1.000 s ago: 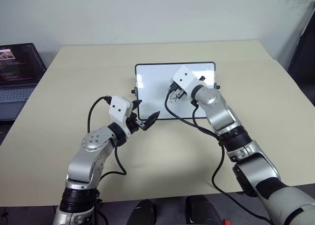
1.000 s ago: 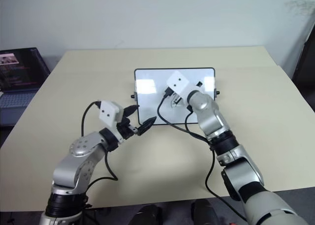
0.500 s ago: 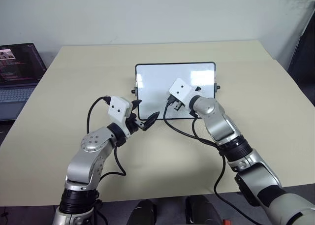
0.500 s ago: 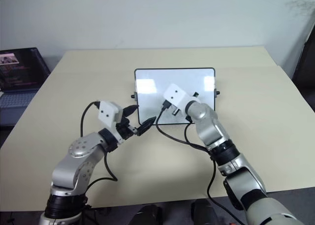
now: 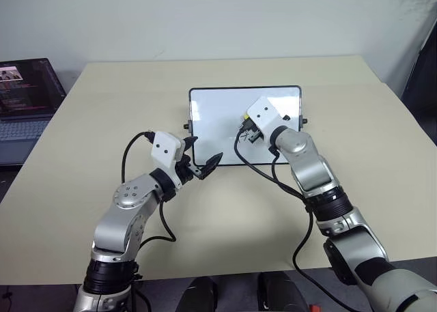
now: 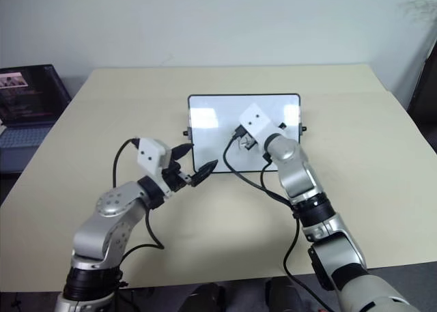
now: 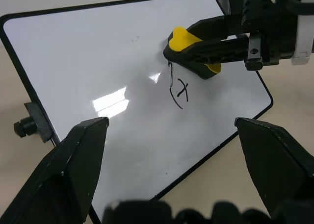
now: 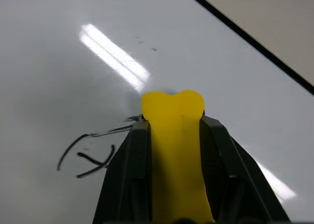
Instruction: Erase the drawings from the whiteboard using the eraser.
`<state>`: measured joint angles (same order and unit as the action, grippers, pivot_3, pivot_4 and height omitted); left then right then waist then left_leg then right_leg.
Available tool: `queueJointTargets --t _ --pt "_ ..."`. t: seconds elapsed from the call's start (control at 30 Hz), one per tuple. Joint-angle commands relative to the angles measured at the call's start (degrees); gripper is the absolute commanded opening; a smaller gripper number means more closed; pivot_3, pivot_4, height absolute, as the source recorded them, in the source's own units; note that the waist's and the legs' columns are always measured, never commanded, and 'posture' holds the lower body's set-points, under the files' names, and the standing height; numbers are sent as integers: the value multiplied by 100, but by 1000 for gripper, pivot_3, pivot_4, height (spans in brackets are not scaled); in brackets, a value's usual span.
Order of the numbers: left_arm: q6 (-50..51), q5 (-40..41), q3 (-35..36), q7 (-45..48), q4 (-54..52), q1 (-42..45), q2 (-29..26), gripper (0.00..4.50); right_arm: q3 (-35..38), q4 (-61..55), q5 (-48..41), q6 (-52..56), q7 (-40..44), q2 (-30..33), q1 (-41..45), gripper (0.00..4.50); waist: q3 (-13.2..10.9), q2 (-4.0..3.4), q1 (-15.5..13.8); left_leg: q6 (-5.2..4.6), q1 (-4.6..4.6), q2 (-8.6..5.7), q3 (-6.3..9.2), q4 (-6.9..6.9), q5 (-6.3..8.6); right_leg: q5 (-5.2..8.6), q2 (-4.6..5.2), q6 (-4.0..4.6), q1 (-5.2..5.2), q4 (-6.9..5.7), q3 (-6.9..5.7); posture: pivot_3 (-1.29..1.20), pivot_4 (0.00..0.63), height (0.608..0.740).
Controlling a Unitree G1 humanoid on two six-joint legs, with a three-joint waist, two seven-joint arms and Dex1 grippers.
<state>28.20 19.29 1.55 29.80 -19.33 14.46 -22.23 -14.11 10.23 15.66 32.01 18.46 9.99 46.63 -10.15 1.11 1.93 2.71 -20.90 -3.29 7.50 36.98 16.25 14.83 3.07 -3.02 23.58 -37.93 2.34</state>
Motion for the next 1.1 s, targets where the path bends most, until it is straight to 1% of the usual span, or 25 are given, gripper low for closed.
queueJointTargets --t 0.03,0.2,0.33,0.67,1.1 --pt "-114 60 -10 50 -31 104 27 4500 160 -4 24 -42 -183 32 228 981 0 0 2 0 0 1 0 0 0 0 0 0 1 0 0 0 150 740" --pt "-126 50 -11 86 -10 123 27 4500 85 165 116 -2 -259 143 266 981 0 0 -6 -1 0 0 1 0 0 0 0 0 0 -2 -1 0 150 740" --pt "-119 45 11 91 -23 131 9 4500 -73 181 176 6 -151 174 180 981 0 0 -5 0 1 0 1 1 0 0 0 0 -1 -2 -1 0 150 740" --pt "-87 48 71 4 -141 10 4 4500 -357 10 234 15 29 138 -20 981 0 0 12 0 5 1 0 2 0 0 0 0 -3 -6 0 0 150 740" --pt "-46 78 76 -86 -199 -24 3 4500 -471 -113 268 92 61 78 -112 981 0 0 13 0 6 2 1 2 0 0 0 1 -4 -6 0 0 150 740"
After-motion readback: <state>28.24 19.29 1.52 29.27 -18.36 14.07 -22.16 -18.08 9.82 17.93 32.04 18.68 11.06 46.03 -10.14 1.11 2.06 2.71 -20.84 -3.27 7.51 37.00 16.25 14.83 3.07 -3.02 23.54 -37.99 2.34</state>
